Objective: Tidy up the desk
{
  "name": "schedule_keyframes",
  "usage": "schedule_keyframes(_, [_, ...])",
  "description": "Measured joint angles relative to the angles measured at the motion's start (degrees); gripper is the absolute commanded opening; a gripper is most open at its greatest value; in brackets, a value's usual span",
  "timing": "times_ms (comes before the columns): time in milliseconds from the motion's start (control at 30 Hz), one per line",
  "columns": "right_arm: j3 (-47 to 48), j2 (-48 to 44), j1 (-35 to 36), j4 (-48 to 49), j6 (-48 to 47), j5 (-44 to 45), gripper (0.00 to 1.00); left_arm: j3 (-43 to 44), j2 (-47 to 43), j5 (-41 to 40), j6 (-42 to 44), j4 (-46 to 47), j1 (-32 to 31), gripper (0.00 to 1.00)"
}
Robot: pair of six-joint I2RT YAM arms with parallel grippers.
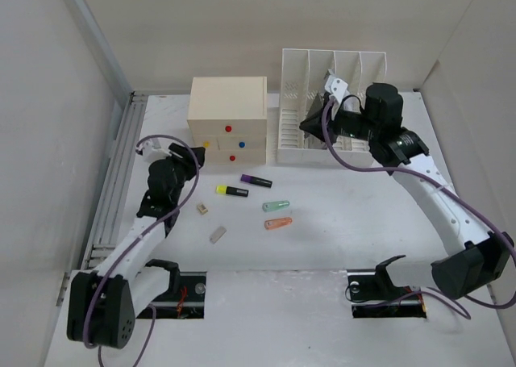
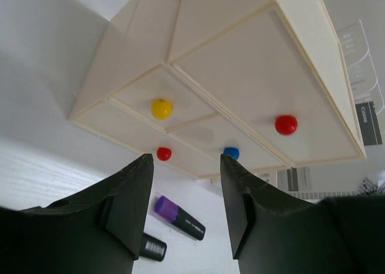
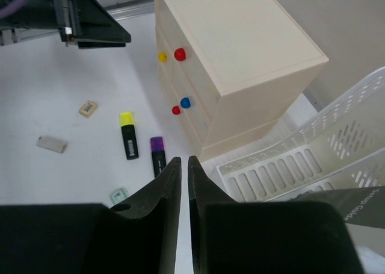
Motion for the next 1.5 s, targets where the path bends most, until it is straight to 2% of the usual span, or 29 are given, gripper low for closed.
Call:
schedule_keyframes(167, [-0.3,-0.4,-1.1,1.0,1.6,-3.0,0.15,0.0,10.4,14.8,-1.4,9.0,9.3,0.38])
schedule_keyframes(400, [-0.9,-0.6,-1.4,1.1,2.6,-4.5,0.15,0.0,18.6,24.2,-2.9,16.8,11.3,0.38])
schedule_keyframes(633, [-0.9,-0.6,-1.4,1.6,2.9,-5.3,0.16,0.1,22.6,25.4,-4.1,20.8,12.1,0.43])
schedule_keyframes(1100, [-3.2,-0.6,-2.1,2.5,3.0,-6.1,0.16,4.9,31.9,21.7,-4.6,25.1,12.1,0.43])
schedule_keyframes(1167, [-3.5,-0.6,-2.2,2.8,3.0,-6.1,0.16,5.2,32.7,22.2,-4.6,25.2,12.1,0.36])
schedule_keyframes(1200, [-3.6,-0.6,-2.3,2.8,3.0,-6.1,0.16,5.3,33.0,22.8,-4.9,25.4,12.1,0.27])
schedule_keyframes(1233, [-3.7,-0.6,-2.4,3.0,3.0,-6.1,0.16,5.6,33.3,23.6,-5.3,25.7,12.1,0.23])
schedule_keyframes(1300, [-3.8,-0.6,-2.5,3.2,3.0,-6.1,0.16,6.2,33.4,24.5,-5.2,25.9,12.0,0.18])
schedule_keyframes(1433, [-3.8,-0.6,-2.5,3.7,3.0,-6.2,0.16,6.2,33.2,24.6,-5.2,25.6,11.7,0.03])
schedule_keyframes(1500, [-3.8,-0.6,-2.5,3.7,3.1,-6.3,0.16,5.9,32.8,23.8,-5.2,25.5,11.3,0.01])
